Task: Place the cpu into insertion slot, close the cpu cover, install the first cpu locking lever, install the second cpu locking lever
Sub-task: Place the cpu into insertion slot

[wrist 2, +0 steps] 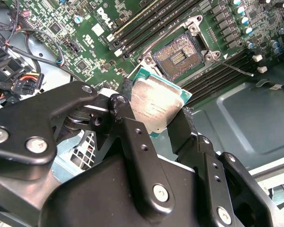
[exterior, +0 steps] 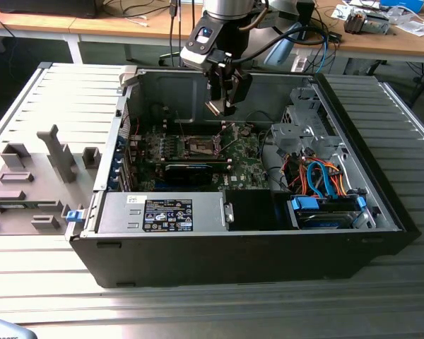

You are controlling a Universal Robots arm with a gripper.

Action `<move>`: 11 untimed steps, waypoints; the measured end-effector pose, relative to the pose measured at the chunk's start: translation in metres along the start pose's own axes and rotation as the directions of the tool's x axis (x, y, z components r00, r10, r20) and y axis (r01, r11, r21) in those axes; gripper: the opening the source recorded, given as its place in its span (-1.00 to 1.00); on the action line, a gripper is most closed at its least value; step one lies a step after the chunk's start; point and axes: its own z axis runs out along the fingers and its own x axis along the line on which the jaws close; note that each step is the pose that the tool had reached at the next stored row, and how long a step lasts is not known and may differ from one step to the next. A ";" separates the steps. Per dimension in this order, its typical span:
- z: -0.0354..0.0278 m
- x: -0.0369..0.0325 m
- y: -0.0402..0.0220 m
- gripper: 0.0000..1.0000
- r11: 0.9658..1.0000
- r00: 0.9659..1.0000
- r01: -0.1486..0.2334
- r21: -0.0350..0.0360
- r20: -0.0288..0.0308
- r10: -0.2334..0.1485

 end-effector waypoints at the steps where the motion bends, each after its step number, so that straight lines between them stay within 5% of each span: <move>1: 0.0000 0.0000 0.0000 0.08 1.000 1.000 -0.001 0.000 0.000 0.001; 11: 0.0000 0.0000 0.0000 0.08 1.000 1.000 -0.007 0.000 0.000 0.007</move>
